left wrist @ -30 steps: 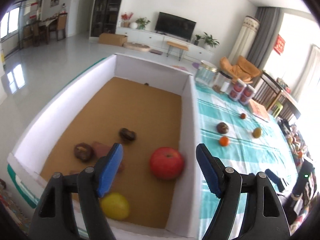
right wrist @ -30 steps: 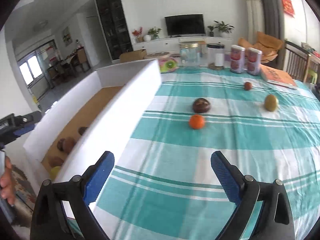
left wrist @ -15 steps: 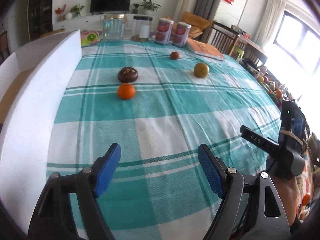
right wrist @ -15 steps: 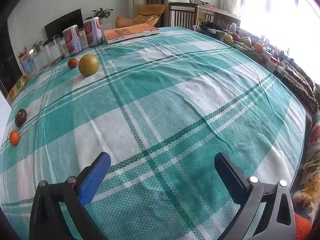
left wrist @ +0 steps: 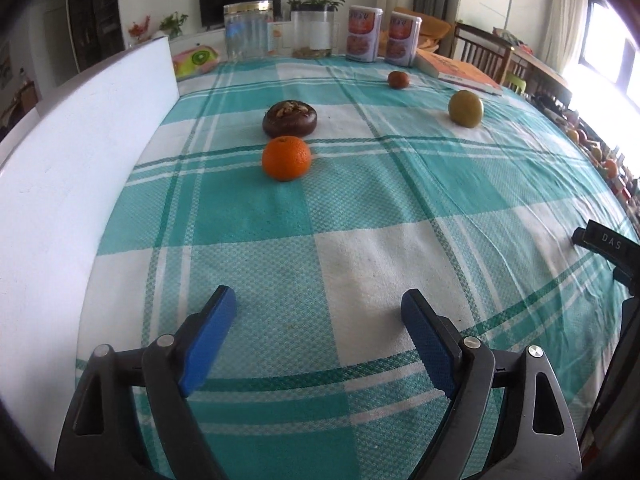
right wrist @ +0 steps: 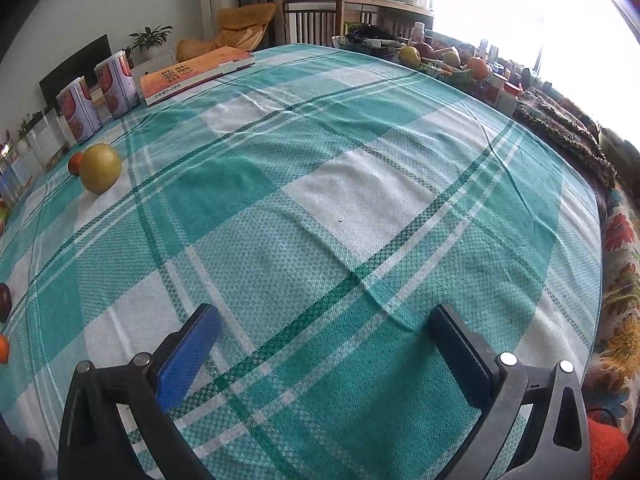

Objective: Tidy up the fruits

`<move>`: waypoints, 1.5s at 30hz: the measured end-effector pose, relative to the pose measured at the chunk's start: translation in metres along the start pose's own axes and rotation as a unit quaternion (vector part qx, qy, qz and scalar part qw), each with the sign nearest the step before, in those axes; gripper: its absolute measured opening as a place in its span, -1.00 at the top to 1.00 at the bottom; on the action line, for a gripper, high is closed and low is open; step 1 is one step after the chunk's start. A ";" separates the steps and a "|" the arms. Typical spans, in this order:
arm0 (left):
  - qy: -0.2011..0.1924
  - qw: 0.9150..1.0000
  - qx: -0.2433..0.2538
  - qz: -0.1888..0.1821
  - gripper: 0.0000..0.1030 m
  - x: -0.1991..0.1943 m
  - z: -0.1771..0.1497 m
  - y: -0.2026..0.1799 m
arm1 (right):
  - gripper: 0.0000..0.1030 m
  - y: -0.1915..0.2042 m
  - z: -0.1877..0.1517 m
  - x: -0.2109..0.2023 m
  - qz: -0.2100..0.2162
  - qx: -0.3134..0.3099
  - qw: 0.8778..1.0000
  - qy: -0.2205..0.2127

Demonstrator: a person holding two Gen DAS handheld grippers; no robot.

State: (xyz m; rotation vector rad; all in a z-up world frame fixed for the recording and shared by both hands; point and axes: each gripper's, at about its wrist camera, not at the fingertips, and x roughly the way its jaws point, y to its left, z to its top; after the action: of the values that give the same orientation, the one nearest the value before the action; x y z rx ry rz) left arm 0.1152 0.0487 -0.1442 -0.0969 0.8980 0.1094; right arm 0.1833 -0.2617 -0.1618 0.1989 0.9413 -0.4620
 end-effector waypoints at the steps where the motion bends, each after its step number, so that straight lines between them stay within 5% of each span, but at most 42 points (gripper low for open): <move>1: 0.000 1.000 0.001 0.000 -0.70 -0.001 0.000 0.000 | -1.00 0.000 0.000 0.000 0.000 0.000 1.000 0.000; 45: 0.002 1.000 0.002 0.000 -0.72 0.001 0.001 -0.002 | -1.00 0.000 0.000 0.000 0.000 0.000 1.000 0.000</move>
State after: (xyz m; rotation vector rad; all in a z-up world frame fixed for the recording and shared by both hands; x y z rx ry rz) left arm 0.1164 0.0472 -0.1442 -0.0922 0.9020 0.1077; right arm 0.1829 -0.2613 -0.1616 0.1997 0.9408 -0.4616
